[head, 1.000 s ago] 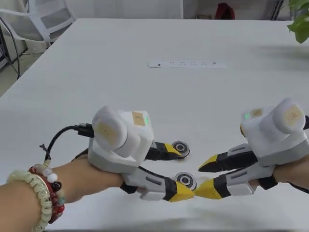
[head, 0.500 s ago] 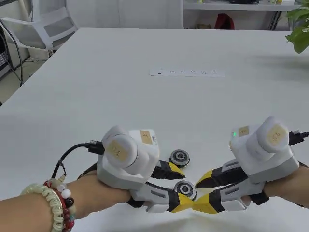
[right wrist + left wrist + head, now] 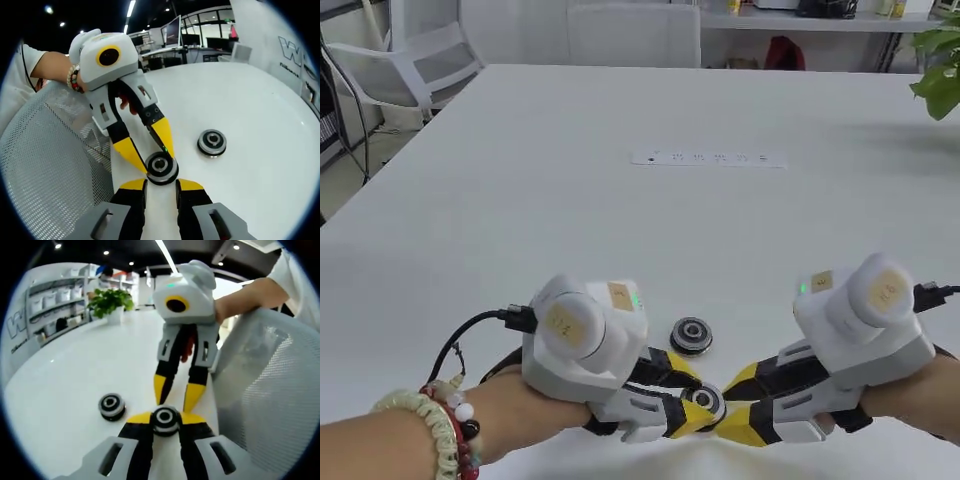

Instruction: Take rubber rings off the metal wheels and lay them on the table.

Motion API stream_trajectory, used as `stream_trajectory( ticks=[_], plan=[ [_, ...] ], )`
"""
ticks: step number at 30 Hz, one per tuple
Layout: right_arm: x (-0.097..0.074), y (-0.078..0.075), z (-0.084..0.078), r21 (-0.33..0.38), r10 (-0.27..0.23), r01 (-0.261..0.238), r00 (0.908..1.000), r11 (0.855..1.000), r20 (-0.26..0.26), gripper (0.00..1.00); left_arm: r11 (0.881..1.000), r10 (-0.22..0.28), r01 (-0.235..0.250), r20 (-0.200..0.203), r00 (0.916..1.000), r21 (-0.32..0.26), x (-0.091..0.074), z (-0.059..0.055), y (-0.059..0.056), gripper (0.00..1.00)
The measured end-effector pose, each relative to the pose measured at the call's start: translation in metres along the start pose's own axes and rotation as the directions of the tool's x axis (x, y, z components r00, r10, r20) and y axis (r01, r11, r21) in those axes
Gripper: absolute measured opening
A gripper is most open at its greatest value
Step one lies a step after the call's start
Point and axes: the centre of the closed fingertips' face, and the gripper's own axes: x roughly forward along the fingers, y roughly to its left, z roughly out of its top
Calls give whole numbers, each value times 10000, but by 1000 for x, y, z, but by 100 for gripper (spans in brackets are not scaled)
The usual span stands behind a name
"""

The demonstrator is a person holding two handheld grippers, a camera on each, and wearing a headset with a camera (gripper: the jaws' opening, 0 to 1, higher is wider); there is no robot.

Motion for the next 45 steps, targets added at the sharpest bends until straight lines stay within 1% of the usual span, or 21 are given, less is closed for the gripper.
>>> stream_trajectory(
  ticks=[3,6,7,8,11,13,17,19,21,23,24,25,28,40,42,45],
  plan=[
    [0,0,0,5,-9,9,10000,10000,9,21,10000,84,-84,68,9999,24,-1,0,3,17],
    [1,-1,0,16,-14,14,10000,10000,30,20,10000,42,-43,201,9998,51,-1,-1,3,17],
    [1,-1,0,4,-23,23,10000,10000,39,20,9998,34,-39,211,9998,211,-1,-1,2,17],
    [1,-1,0,-17,-46,47,10000,10000,50,20,9986,47,-58,214,9998,531,0,0,2,17],
    [2,-3,1,81,-78,77,9999,9999,110,20,9998,7,-13,260,9997,216,0,0,4,17],
    [3,-4,3,121,-153,150,9997,9998,212,20,9992,90,-101,291,9995,378,0,0,5,16],
    [3,-8,4,108,-327,324,9990,9994,296,20,9986,259,-275,360,9990,460,0,0,9,16],
    [3,-10,5,198,-351,344,9988,9992,346,19,9986,262,-281,416,9988,443,0,0,10,15],
    [3,-11,5,296,-361,348,9984,9990,436,21,9988,236,-257,498,9985,421,2,-1,11,14],
    [4,-13,7,245,-480,468,9975,9986,521,26,9991,241,-260,549,9982,339,2,-1,12,14],
    [4,-13,7,211,-519,508,9972,9985,545,26,9991,249,-268,565,9981,326,3,-1,12,14],
    [5,-13,9,186,-513,503,9969,9986,601,25,9991,252,-270,573,9980,320,3,-1,13,14],
    [6,-12,8,-65,-532,536,9972,9985,522,23,9991,281,-301,623,9977,305,3,0,13,14],
    [2,-13,7,-300,-487,501,9978,9983,446,17,9989,410,-425,704,9967,205,3,2,14,14],
    [2,-13,5,-463,-545,559,9980,9974,313,15,9988,421,-437,706,9966,212,3,2,14,14],
    [1,-15,3,-698,-639,650,9978,9954,166,9,9990,439,-447,724,9964,85,3,2,15,14]
  ],
)
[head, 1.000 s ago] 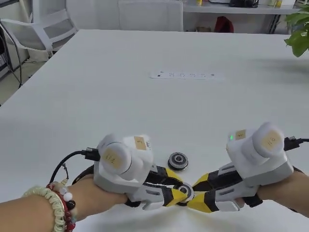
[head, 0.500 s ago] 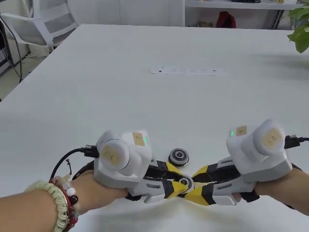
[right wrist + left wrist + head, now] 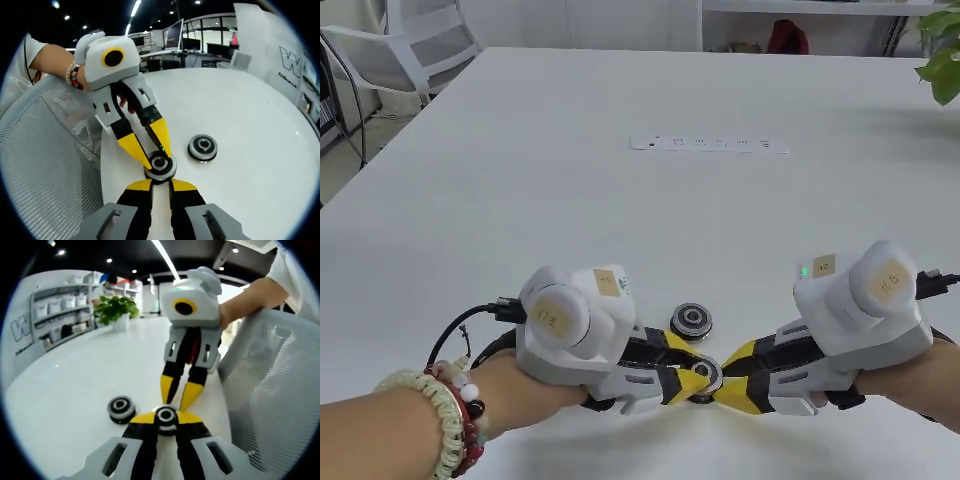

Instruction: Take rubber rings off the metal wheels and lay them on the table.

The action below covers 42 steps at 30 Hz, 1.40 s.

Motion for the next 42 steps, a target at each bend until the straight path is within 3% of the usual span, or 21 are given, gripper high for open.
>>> stream_trajectory(
  ticks=[10,15,20,21,22,24,26,27,29,32,33,35,36,38,41,42],
  plan=[
    [0,-3,-1,-506,-188,177,9996,9986,-214,4,10000,33,-33,-5,10000,-46,-1,0,0,14],
    [-2,-10,0,-483,-534,523,9983,9975,-213,0,10000,75,-75,-26,10000,-36,-1,-1,2,14],
    [-1,-12,0,39,-608,609,9979,9981,-219,0,9999,102,-102,-29,9999,-19,-2,-1,2,13],
    [-1,-10,-1,993,-569,596,9979,9933,-297,0,9999,102,-102,-29,9999,-12,-2,-1,2,13],
    [-2,-12,-1,1315,-537,571,9981,9897,-294,0,10000,98,-98,-24,9999,-17,-2,-1,2,13],
    [-2,-13,0,2401,-402,421,9991,9698,-129,0,10000,99,-99,-25,9999,-9,-2,-1,2,13],
    [-3,-13,0,3048,-219,157,9996,9523,170,0,9999,100,-100,-26,9999,-3,-2,-1,2,13],
    [-4,-14,0,3615,-142,0,9992,9324,365,0,10000,98,-98,-25,9999,1,-2,-1,2,13],
    [-5,-15,1,4190,-42,-234,9979,9077,648,0,10000,99,-99,-18,9999,9,-2,-1,2,14],
    [-8,-16,4,5534,138,-845,9913,8286,1307,0,9999,96,-96,13,10000,33,-2,-1,2,14],
    [-9,-15,4,5607,167,-890,9910,8232,1328,0,9999,94,-94,37,9999,45,-2,-1,2,14],
    [-9,-15,3,5963,227,-1086,9885,7954,1497,0,10000,79,-79,76,9999,57,-2,-1,1,14],
    [-9,-15,3,6005,229,-1113,9880,7918,1529,0,10000,71,-72,78,9999,64,-2,-1,1,14],
    [-9,-15,5,6247,279,-1345,9837,7692,1775,0,10000,60,-61,83,9999,60,-2,-1,1,14],
    [-12,-14,12,6789,347,-1926,9704,7085,2391,0,10000,69,-70,82,9999,59,-2,-1,1,14],
    [-11,-14,9,6700,312,-1789,9736,7205,2263,0,10000,75,-75,85,9999,60,-2,-1,2,14]
  ],
)
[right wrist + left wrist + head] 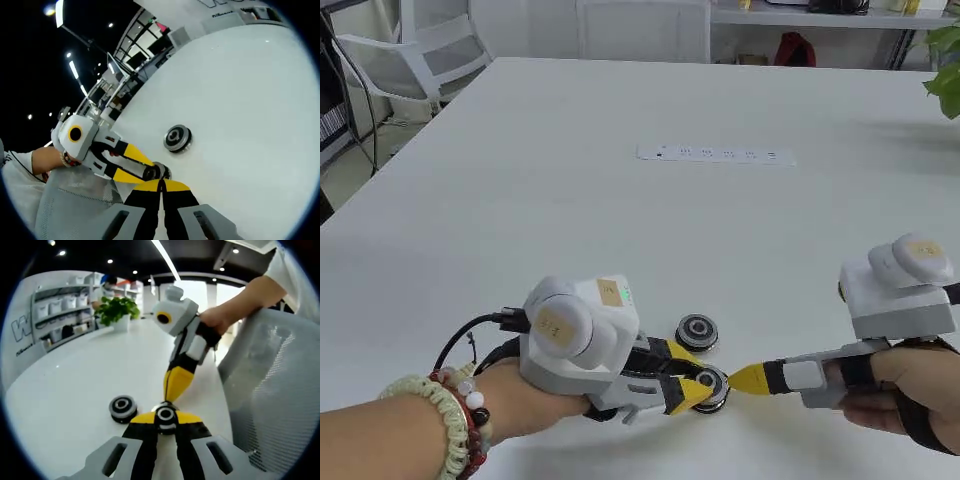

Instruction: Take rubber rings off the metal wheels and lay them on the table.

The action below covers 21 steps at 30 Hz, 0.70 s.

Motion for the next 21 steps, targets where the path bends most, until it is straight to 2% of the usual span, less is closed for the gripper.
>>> stream_trajectory(
  ticks=[7,10,21],
  plan=[
    [1,9,-1,283,140,-142,9999,9995,55,0,10000,13,-13,10,10000,15,0,0,0,14],
    [2,12,-2,162,123,-123,9999,9998,-11,0,10000,12,-12,11,10000,31,0,0,1,13],
    [2,14,0,262,125,-125,9999,9996,9,0,10000,82,-83,17,10000,51,0,0,1,13]
  ],
)
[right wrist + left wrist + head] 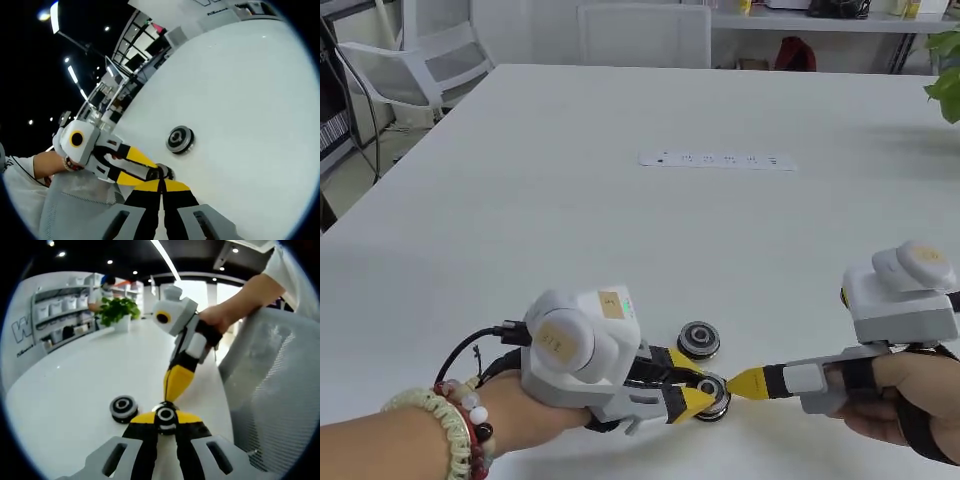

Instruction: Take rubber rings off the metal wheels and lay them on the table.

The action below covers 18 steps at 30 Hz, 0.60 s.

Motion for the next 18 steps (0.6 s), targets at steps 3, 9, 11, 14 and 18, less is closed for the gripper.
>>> stream_trajectory(
  ticks=[3,9,11,14,18],
  plan=[
    [0,1,1,24,32,-32,10000,10000,26,0,10000,2,-2,-4,10000,-12,0,0,0,13],
    [0,2,1,65,46,-46,10000,10000,28,0,10000,27,-27,-11,10000,0,0,0,0,13],
    [1,2,1,47,64,-64,10000,10000,15,0,10000,28,-28,4,10000,-21,0,0,0,13],
    [1,3,2,51,94,-94,10000,9999,17,0,10000,18,-18,19,10000,-33,0,0,0,13],
    [1,3,2,31,110,-110,9999,9999,9,0,10000,23,-23,31,10000,-44,0,0,0,13]
  ],
)
